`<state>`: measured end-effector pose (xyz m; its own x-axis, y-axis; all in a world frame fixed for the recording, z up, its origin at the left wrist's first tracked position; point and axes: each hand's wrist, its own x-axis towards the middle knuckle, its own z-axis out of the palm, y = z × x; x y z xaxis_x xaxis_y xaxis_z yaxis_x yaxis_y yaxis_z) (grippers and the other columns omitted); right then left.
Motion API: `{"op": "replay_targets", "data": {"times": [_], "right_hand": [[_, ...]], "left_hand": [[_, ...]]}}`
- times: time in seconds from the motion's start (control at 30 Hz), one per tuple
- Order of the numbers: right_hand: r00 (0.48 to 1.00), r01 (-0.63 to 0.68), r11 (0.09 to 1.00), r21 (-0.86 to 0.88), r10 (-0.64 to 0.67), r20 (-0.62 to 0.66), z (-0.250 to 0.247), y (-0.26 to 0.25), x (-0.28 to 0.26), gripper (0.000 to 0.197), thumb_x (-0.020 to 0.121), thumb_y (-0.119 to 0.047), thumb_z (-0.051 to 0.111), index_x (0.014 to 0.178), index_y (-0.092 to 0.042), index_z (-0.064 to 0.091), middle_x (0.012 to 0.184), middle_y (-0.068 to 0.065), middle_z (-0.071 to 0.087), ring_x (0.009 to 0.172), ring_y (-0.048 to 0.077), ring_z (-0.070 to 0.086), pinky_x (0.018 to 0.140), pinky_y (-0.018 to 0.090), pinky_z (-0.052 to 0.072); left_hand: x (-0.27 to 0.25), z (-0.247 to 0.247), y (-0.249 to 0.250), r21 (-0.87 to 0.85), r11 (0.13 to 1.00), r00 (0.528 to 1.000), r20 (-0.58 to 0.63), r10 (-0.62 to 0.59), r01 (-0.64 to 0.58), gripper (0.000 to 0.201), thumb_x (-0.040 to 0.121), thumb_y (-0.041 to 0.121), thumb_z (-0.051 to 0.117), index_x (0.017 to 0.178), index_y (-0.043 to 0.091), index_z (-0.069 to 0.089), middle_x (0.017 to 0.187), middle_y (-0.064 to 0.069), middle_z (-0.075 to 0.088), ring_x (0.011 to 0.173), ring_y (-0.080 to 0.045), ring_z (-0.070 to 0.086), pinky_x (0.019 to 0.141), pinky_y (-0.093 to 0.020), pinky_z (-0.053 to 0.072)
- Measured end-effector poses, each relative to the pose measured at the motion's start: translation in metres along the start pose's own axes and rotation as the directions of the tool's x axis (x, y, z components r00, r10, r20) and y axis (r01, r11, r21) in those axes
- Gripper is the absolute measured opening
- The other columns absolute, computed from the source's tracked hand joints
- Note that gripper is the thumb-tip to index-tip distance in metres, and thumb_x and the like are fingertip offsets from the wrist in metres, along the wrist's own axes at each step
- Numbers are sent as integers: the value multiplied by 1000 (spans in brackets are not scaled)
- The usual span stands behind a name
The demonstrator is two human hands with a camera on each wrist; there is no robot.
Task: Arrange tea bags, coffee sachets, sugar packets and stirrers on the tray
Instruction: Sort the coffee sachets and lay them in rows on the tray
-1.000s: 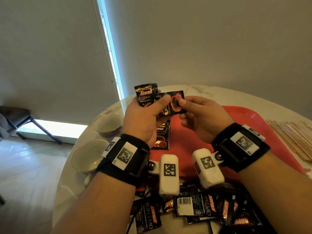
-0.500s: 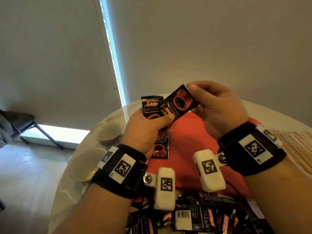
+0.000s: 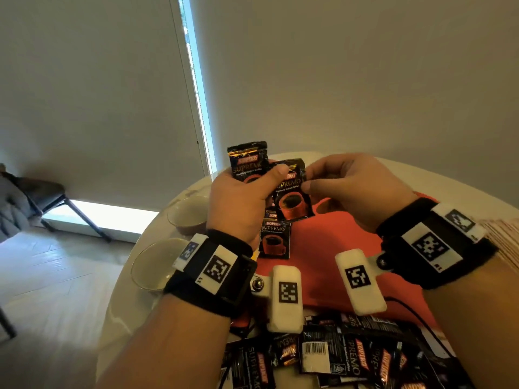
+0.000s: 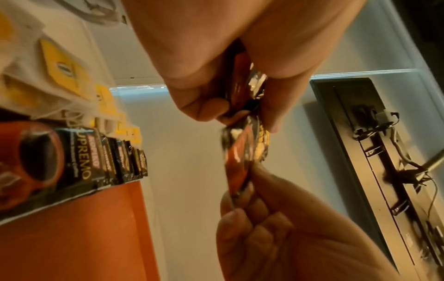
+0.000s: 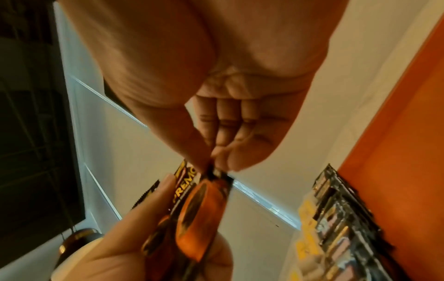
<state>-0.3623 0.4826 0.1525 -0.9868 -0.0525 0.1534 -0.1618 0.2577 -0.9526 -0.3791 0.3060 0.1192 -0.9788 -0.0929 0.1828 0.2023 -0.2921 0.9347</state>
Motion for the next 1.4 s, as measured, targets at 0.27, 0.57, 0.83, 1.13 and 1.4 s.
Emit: {"op": "replay_targets", "data": {"times": [0.27, 0.57, 0.83, 1.13, 1.4], "right_hand": [[922, -382, 924, -22, 383, 53, 16, 31, -11, 10, 85, 5, 73, 82, -4, 69, 75, 15, 70, 67, 26, 66, 63, 36, 59], [801, -597, 802, 25, 593, 85, 34, 44, -11, 7, 87, 3, 73, 91, 0, 69, 79, 18, 71, 61, 22, 67, 54, 30, 57], [803, -592, 806, 0, 589, 92, 41, 46, -10, 13, 85, 2, 75, 95, -2, 67, 96, 22, 75, 79, 27, 71, 63, 31, 60], [821, -570, 819, 64, 570, 22, 43, 42, -15, 17, 91, -14, 75, 98, 0, 68, 85, 16, 71, 67, 23, 70, 63, 31, 59], [982, -177, 927, 331, 188, -1, 25, -25, -34, 32, 96, -44, 63, 94, -13, 69, 81, 5, 68, 67, 17, 65, 65, 32, 55]], "left_hand": [[-4, -1, 13, 71, 997, 990, -133, 46, -37, 9, 93, 31, 78, 93, 28, 70, 74, 10, 70, 71, -5, 67, 79, -36, 61], [-2, -3, 20, -58, 998, 985, -171, -17, 7, 8, 95, 28, 74, 96, 26, 67, 63, 17, 67, 73, -9, 66, 81, -38, 58], [-4, -1, 21, -53, 999, 985, -169, -18, 9, 7, 95, 29, 73, 96, 28, 66, 62, 20, 67, 74, -8, 67, 78, -35, 58], [-16, 1, 46, -109, 993, 995, -93, 46, -56, 10, 102, 11, 57, 109, 17, 60, 89, -5, 73, 72, -18, 75, 68, -34, 63], [-46, 3, 52, -17, 993, 984, 132, -116, 119, 11, 100, 15, 69, 109, 10, 70, 84, -5, 79, 74, -23, 77, 62, -31, 62]]}}
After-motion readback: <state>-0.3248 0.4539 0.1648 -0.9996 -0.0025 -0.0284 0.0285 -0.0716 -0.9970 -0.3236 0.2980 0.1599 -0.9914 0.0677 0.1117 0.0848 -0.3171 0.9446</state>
